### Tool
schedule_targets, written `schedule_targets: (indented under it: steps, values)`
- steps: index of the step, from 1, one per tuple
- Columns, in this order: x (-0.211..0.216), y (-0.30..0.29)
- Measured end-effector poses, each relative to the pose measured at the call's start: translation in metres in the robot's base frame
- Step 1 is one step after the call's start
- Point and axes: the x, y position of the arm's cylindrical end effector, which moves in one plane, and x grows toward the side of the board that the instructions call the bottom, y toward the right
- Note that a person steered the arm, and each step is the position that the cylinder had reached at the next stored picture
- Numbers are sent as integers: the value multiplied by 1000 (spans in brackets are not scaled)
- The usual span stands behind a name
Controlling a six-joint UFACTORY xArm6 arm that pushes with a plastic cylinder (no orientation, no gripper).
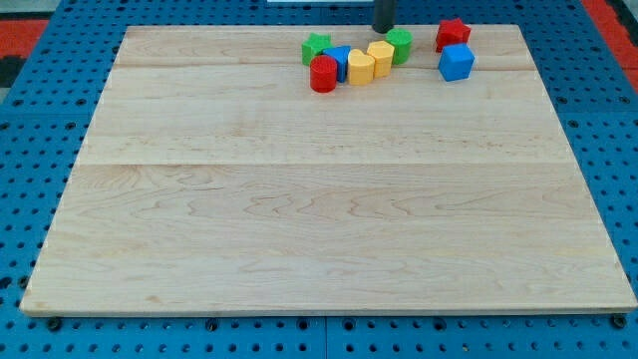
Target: Push the green circle to the right side of the board
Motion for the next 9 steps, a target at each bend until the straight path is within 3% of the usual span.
schedule_targets:
  steps: [2, 4, 5, 7, 9]
  values:
    - [95, -3]
    - [100, -37]
    - [125, -24]
    - [133, 29]
    - [169, 10]
